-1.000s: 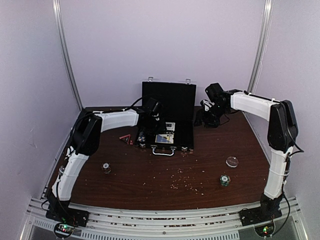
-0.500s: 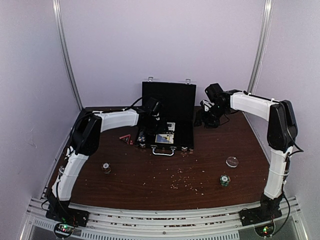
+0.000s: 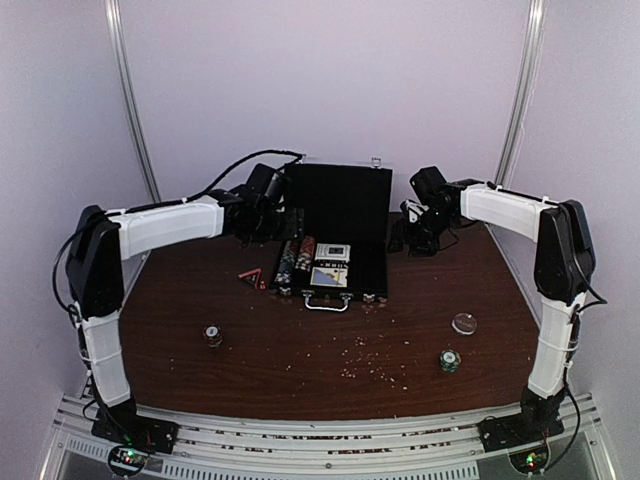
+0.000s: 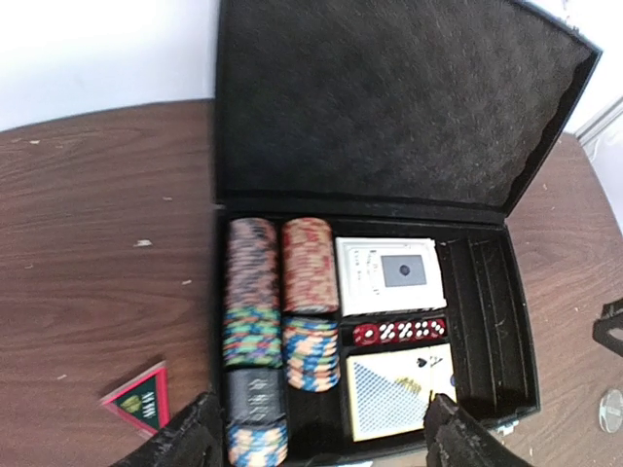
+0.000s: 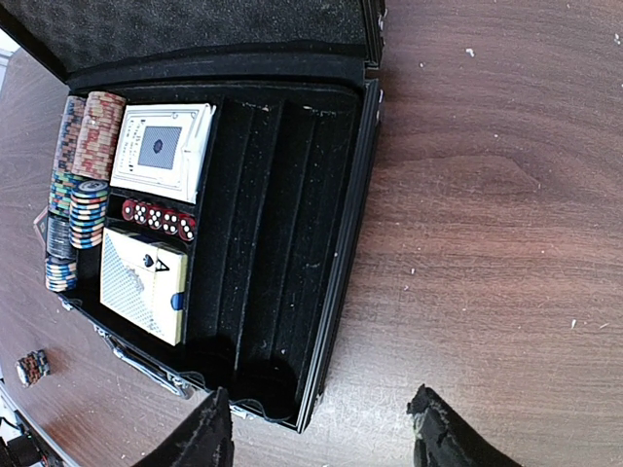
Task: Pack up texas hold em set
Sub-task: Pick up the dice from the center of the board.
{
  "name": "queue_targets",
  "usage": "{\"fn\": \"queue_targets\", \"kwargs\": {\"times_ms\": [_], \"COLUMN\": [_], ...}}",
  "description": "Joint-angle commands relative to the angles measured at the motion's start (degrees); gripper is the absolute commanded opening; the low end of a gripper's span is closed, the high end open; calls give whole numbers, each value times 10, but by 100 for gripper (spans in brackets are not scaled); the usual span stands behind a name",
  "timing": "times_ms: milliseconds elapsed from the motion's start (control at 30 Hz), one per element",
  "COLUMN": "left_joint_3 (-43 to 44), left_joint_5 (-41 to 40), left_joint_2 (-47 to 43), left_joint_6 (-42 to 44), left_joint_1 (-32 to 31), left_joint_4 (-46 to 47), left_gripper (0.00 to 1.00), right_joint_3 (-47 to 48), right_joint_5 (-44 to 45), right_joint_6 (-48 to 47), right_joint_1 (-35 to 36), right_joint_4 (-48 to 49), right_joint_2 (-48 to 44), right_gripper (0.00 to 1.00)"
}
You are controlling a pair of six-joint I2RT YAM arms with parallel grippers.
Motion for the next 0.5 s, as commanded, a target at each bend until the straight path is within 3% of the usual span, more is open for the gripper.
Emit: {"fn": "queue_targets", "kwargs": {"times_ms": [0, 200, 467], "left_joint_3": [-74, -134, -75], "left_joint_5": [7, 47, 78], "left_joint_2": [-42, -46, 33], "left_joint_6": [10, -11, 25], "left_joint_1": [30, 70, 84], "left_joint_4": [-2, -35, -58], "left_gripper": [71, 60, 51], "right_joint_3": [15, 15, 11], "right_joint_5": [11, 24, 56], "right_joint_6": [0, 10, 4], "right_joint_1": [-4, -4, -5], "right_joint_4": [-6, -7, -6], "right_joint_2": [7, 4, -20], "right_gripper": [63, 63, 63]}}
